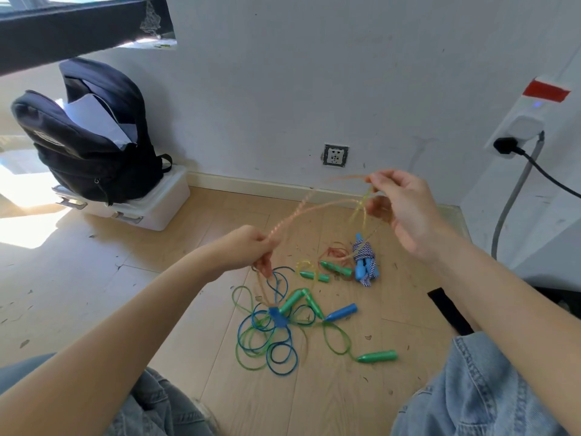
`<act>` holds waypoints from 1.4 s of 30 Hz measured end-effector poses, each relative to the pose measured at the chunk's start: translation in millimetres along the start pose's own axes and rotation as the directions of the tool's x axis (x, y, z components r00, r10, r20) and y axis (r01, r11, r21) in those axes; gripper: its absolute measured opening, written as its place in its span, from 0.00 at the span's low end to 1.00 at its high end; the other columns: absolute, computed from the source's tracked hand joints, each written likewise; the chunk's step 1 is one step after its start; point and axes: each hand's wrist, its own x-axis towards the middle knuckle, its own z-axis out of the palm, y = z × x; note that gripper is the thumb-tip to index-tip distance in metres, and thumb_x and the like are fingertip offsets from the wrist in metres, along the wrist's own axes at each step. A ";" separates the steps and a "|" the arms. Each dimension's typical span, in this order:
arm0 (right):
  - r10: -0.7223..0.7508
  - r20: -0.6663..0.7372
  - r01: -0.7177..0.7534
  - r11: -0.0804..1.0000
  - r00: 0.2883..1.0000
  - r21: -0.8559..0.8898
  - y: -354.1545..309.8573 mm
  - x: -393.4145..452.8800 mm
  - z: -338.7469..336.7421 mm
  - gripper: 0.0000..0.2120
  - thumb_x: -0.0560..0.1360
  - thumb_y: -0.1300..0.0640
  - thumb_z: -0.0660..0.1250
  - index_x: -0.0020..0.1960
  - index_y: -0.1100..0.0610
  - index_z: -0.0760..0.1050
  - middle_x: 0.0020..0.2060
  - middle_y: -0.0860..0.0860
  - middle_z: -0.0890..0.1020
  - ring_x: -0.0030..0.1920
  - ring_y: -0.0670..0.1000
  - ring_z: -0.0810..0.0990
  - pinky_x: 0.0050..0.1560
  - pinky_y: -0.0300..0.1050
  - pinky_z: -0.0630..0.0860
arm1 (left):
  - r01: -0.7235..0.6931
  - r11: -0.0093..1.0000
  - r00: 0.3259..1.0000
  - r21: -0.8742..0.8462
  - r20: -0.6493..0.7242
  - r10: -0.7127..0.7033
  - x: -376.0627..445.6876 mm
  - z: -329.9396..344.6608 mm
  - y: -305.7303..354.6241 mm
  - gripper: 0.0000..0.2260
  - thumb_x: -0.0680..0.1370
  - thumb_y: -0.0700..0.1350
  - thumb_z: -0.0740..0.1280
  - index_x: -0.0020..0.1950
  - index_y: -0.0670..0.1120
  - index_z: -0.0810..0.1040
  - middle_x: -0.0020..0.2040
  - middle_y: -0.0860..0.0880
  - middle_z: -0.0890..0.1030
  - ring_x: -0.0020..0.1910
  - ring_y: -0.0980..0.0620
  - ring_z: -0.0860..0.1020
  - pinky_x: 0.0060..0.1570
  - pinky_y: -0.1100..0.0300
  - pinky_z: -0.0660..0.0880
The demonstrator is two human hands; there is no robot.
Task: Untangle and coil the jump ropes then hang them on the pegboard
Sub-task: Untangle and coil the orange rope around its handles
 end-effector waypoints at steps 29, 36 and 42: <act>0.223 0.283 0.030 0.735 0.933 -0.677 13.7 -9.1 5.0 0.11 0.79 0.60 0.59 0.43 0.58 0.78 0.26 0.48 0.75 0.30 0.48 0.72 0.38 0.42 0.72 | -0.097 0.977 0.994 -0.192 -0.075 0.084 0.5 -2.8 10.8 0.10 0.80 0.47 0.58 0.43 0.44 0.74 0.24 0.53 0.74 0.23 0.57 0.73 0.28 0.66 0.75; 0.333 0.457 -0.239 0.938 0.825 -0.252 1.4 -17.3 14.1 0.08 0.77 0.63 0.61 0.48 0.66 0.77 0.26 0.50 0.77 0.26 0.47 0.77 0.31 0.40 0.78 | 0.003 0.967 0.965 0.256 -0.254 0.064 2.1 -3.2 4.7 0.22 0.77 0.46 0.64 0.68 0.44 0.63 0.65 0.44 0.70 0.62 0.45 0.71 0.63 0.52 0.68; 0.193 0.462 -0.219 0.976 0.866 0.004 -4.4 -15.7 20.5 0.06 0.77 0.65 0.61 0.49 0.67 0.75 0.30 0.52 0.78 0.31 0.49 0.80 0.33 0.41 0.80 | -0.274 0.855 0.864 -0.440 0.278 0.420 -18.5 20.9 29.1 0.12 0.77 0.39 0.64 0.60 0.50 0.75 0.52 0.54 0.83 0.55 0.61 0.78 0.52 0.73 0.71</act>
